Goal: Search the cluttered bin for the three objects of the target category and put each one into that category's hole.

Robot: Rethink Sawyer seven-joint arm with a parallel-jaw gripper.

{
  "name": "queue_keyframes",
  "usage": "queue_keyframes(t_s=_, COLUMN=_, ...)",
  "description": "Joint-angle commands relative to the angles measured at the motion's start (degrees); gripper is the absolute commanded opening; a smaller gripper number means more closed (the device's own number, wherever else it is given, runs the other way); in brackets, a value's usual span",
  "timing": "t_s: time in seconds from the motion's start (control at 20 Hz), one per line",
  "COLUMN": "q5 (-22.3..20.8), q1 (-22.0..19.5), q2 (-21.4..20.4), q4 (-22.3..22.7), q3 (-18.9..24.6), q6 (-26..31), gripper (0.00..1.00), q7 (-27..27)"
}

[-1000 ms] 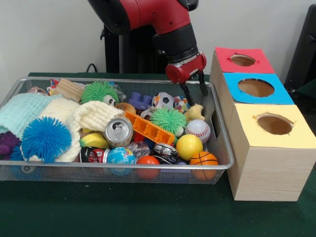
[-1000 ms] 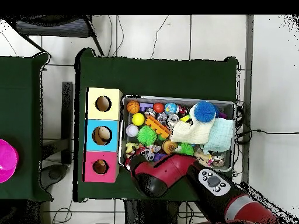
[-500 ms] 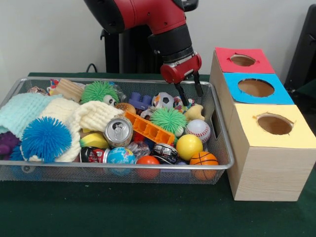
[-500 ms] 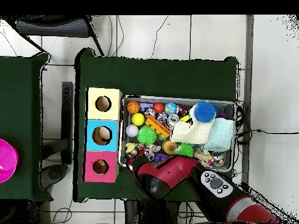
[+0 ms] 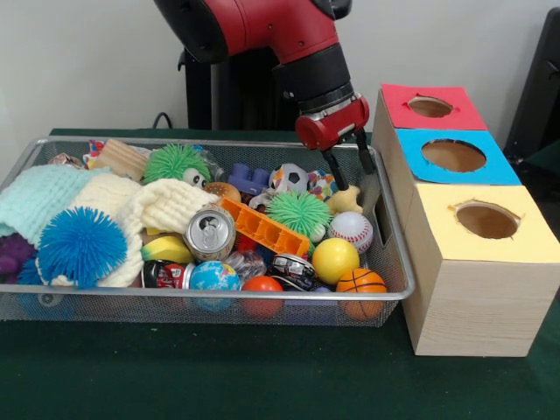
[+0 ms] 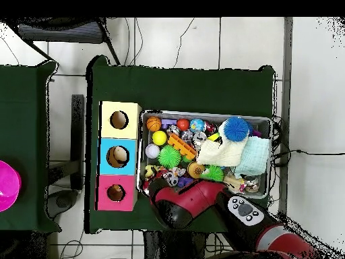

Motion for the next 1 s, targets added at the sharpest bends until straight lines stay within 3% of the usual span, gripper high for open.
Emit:
queue_keyframes(t_s=0.05, q5=3.5, q1=2.0, q2=2.8, q4=-7.8, q3=-3.2, q6=-6.7, gripper=1.0, q7=9.8)
queue_keyframes(t_s=0.7, q5=2.1, q1=3.2, q2=3.2, q4=-10.9, q3=-5.6, q6=-3.7, gripper=1.0, q7=6.5)
queue_keyframes(t_s=1.0, q5=1.5, q1=5.0, q2=4.9, q4=-12.5, q3=-8.3, q6=-6.5, gripper=1.0, q7=6.1)
